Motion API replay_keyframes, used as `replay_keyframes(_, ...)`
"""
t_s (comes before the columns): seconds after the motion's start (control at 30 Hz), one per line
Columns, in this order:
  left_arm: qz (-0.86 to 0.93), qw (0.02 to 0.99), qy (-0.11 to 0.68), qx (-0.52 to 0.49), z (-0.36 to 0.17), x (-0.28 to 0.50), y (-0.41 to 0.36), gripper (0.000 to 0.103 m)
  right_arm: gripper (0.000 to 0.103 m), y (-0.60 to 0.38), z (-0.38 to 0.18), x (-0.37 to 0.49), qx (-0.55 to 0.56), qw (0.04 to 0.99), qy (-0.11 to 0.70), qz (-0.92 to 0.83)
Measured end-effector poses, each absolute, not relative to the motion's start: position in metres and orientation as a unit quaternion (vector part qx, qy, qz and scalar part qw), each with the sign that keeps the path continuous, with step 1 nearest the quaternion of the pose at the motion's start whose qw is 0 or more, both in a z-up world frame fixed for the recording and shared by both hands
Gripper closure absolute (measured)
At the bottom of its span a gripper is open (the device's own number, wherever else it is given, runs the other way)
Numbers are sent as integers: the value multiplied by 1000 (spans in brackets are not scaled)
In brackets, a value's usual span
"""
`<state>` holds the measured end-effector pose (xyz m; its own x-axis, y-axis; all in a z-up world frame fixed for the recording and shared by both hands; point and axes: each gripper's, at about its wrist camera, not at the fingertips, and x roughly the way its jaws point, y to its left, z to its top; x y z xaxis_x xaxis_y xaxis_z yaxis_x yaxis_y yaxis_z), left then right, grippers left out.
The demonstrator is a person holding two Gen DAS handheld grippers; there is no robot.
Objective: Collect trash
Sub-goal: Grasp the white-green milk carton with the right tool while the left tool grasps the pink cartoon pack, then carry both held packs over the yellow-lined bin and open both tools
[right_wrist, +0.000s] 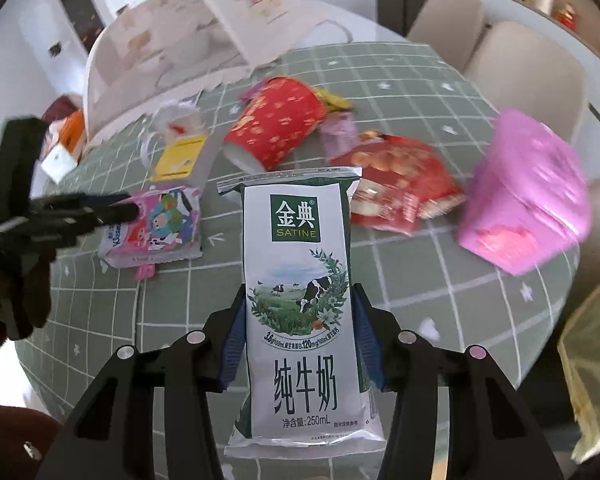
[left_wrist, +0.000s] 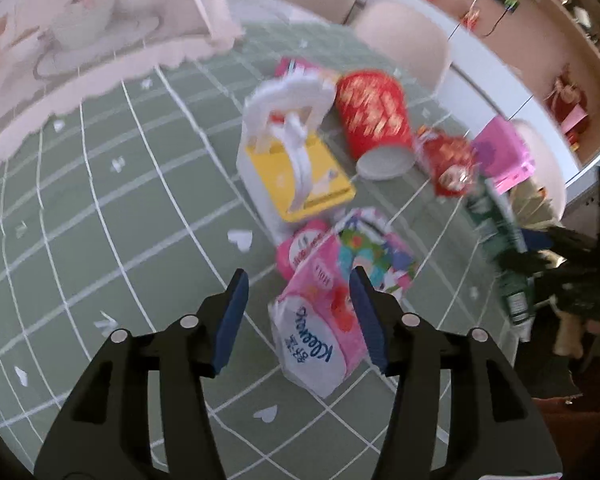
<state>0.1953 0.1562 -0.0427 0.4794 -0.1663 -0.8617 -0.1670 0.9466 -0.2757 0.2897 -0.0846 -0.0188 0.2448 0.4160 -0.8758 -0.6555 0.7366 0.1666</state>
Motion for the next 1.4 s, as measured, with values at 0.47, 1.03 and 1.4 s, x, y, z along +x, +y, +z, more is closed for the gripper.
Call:
replay_keyframes(0.47, -2, 889, 412, -200, 33, 186, 134, 96, 56, -139, 19, 285, -91, 819, 472, 314)
replay_keyframes(1.03, -243, 887, 358, -164, 114, 368, -80, 96, 56, -323, 114, 357, -36, 916, 367, 158)
replay_keyframes(1.4, -348, 799, 475, -122, 39, 439, -251, 96, 56, -456, 110, 376, 29, 928, 370, 32)
